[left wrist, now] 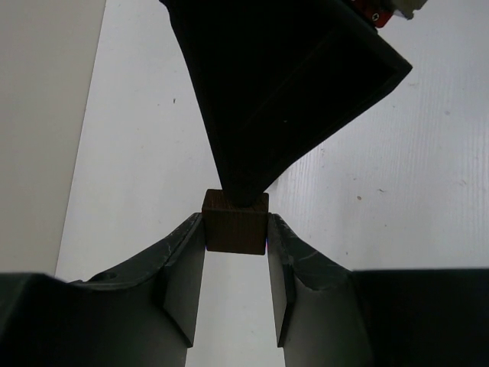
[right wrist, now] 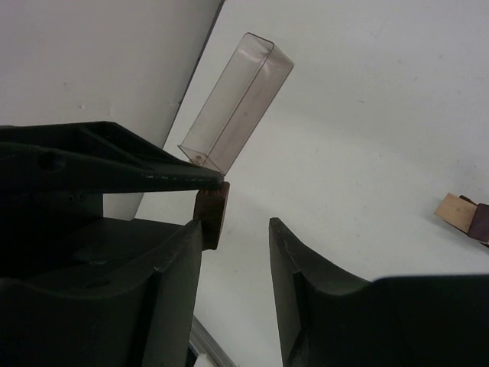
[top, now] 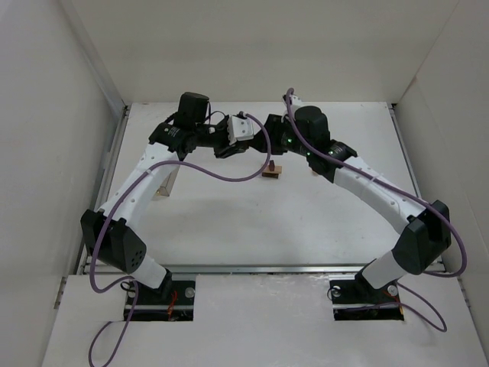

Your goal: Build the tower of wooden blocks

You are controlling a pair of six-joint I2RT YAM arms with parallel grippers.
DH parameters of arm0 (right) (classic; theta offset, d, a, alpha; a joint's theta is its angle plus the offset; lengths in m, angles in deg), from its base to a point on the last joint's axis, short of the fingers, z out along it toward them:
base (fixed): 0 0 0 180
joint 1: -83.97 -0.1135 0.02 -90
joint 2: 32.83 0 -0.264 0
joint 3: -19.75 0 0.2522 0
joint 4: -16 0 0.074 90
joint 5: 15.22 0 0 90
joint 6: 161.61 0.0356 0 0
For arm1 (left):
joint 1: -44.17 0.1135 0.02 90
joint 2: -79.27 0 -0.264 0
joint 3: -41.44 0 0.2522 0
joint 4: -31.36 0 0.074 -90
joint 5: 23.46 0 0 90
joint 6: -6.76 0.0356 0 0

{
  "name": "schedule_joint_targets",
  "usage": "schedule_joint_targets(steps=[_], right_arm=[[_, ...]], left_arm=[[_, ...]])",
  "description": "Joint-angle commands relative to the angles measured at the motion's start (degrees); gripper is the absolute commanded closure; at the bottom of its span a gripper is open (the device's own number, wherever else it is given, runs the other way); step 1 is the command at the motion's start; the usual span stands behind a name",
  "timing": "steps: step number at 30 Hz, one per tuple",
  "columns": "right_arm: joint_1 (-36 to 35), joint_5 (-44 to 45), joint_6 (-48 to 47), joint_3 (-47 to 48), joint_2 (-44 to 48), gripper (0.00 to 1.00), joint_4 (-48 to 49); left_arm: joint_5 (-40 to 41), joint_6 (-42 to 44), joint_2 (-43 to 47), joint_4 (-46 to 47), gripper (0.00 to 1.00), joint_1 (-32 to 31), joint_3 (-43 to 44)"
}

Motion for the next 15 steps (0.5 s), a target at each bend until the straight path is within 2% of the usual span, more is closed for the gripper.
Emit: schedule_joint_targets(steps=[1, 10, 15], right_arm=[[-1.4, -2.1, -0.6, 2.3, -0.5, 0.54, 3.6], [-2.6, -3.4, -1.7, 2.8, -0.6, 0.54, 4.4], [-2.6, -2.8, -1.2, 5.7, -3.2, 0.54, 1.1]], left_arm=[[-1.4, -0.8, 0.8, 3.1, 1.00, -0.6, 0.5], [0.4, -0.8, 0.8, 4.2, 1.00, -0.6, -0.5], [0.4, -1.3, 0.8, 4.2, 1.00, -1.1, -0.6]])
